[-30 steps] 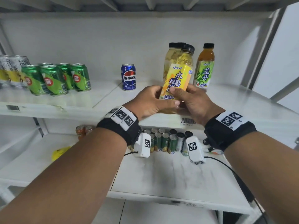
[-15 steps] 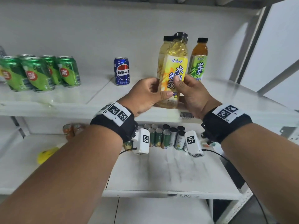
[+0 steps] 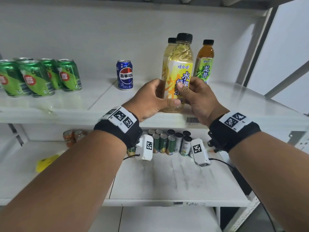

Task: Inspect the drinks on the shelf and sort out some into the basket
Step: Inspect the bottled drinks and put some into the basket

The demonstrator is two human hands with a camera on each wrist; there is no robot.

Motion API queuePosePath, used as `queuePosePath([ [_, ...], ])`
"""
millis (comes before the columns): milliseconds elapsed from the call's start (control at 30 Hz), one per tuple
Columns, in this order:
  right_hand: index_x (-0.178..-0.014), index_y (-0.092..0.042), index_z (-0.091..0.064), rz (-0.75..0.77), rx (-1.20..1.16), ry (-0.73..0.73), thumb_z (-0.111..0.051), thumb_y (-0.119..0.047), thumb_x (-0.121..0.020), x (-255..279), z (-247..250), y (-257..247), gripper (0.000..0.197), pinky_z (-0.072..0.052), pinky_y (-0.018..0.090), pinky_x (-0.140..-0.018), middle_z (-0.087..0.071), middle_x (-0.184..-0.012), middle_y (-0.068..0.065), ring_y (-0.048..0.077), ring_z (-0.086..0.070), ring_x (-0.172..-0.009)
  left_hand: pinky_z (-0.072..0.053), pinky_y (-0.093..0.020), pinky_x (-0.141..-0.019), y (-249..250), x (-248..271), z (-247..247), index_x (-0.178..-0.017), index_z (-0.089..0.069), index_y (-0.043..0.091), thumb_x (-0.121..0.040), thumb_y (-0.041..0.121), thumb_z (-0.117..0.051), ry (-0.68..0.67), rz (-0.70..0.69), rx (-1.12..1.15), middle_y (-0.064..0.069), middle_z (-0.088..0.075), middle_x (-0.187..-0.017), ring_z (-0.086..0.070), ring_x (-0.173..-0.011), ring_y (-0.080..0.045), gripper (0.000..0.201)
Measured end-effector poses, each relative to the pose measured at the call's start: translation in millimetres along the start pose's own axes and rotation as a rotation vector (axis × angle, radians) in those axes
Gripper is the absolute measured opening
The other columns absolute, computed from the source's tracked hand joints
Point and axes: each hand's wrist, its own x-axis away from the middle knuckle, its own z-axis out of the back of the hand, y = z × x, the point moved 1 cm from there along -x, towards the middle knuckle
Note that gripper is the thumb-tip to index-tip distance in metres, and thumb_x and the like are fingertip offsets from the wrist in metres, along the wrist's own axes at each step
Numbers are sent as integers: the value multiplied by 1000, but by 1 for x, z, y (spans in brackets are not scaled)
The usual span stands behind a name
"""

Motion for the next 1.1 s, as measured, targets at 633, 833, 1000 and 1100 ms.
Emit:
queuePosePath([
  [633, -119, -7, -70, 4, 83, 36, -77, -25, -95, -4, 5, 5, 31, -62, 42, -90, -79, -111, 10, 29, -76, -104, -66, -57, -90, 4, -3, -11, -110, -70, 20, -74, 23, -98, 51, 41, -88, -7, -80, -108, -78, -107, -35, 46],
  [833, -125, -7, -67, -10, 186, 13, -85, -35, -87, -21, 0, -32, 50, -61, 44, -93, -78, -116, 9, 28, -76, -107, -61, -22, -66, 36, -12, 1, -105, -72, 21, -69, 32, -96, -10, 31, -265, 10, -82, -91, -80, -80, -8, 44],
  [1000, -120, -6, -67, 27, 317, 30, -89, -35, -82, -38, -6, -54, 53, -61, 33, -77, -79, -107, 7, 21, -78, -94, -64, -36, -90, 51, -30, 10, -100, -79, 15, -81, 21, -94, -71, 31, -452, 1, -84, -96, -80, -91, -18, 25],
  [1100, -116, -8, -72, 54, 433, 19, -89, -41, -81, -51, 5, -60, 51, -60, 34, -73, -79, -104, 7, 21, -76, -90, -63, -33, -89, 57, -45, 13, -97, -79, 16, -83, 20, -94, -91, 21, -475, 4, -84, -93, -80, -87, -13, 22],
])
